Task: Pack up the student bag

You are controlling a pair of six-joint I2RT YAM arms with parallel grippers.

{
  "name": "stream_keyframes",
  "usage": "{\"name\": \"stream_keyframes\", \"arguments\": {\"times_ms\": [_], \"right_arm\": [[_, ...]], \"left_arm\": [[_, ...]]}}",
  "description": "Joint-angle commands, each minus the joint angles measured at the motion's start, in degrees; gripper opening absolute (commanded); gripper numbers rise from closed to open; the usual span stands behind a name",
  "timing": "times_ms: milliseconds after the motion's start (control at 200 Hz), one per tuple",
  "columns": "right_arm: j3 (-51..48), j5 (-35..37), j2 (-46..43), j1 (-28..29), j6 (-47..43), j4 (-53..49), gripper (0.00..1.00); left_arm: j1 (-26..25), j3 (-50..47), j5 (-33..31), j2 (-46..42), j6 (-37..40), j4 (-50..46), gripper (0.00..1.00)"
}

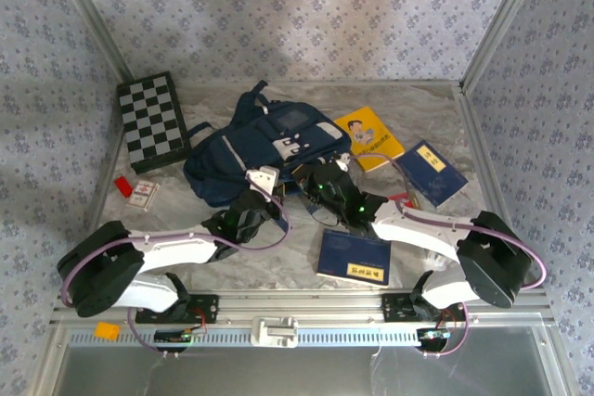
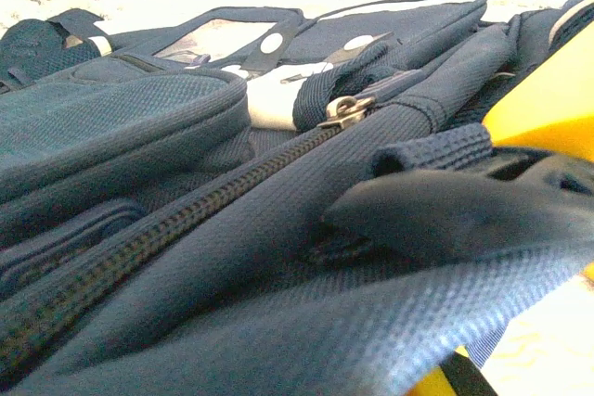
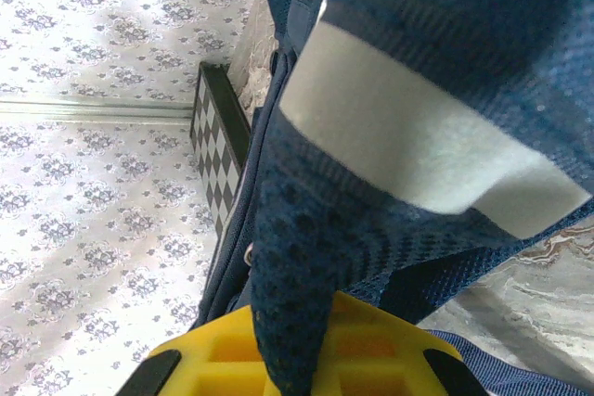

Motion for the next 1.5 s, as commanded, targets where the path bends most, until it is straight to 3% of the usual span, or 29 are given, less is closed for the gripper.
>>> {"name": "stream_keyframes", "arguments": {"times_ms": [0,160,460,680,865,1084,1214,1289,1344,1499], "right_arm": [[0.76,3.53,-3.09,-2.06,-1.19,-2.36,0.00],[0.46,3.10,-3.15,-3.40,-1.10,-2.23,0.00],[2.08,-1.74,-1.92,-9.35,-2.87,-3.62,0.00],[4.44,-4.90,-0.32,-13.17,-6.14,-5.76,0.00],[8.10,-11.13,3.90,-18.35,-10.63,-8.60,0.00],[16.06,-21.33,13.41,-23.14,-15.46,-11.15,0.00],[16.58,-26.01,15.40,-24.09,-17.32,-12.34,0.19],[15.76,-25.70,13.77,-23.61,-20.05,-16.77,0.45],[14.69,-26.32,11.94,-23.69,-21.68,-20.07,0.57],[9.70,-28.74,6.21,-21.65,-21.51,-23.28,0.72]], "left_arm": [[2.51,-1.07,-3.40,-3.00,-2.12,-5.00,0.00],[3.27,-2.51,-0.34,-6.34,-2.89,-8.08,0.00],[4.12,-3.38,4.67,-14.79,-5.88,-23.48,0.00],[7.96,-1.75,10.85,-15.58,-8.27,-32.84,0.00],[9.46,-0.31,20.20,-15.98,-8.37,-35.23,0.00],[9.55,4.55,23.63,-11.84,-8.49,-35.77,0.00],[9.93,6.63,23.45,-9.31,-10.02,-34.15,0.00],[10.17,8.59,23.36,-7.86,-11.19,-35.16,0.00],[10.15,9.95,23.49,-6.83,-11.74,-35.86,0.00],[10.20,10.72,25.28,-5.39,-13.03,-34.05,0.00]]}}
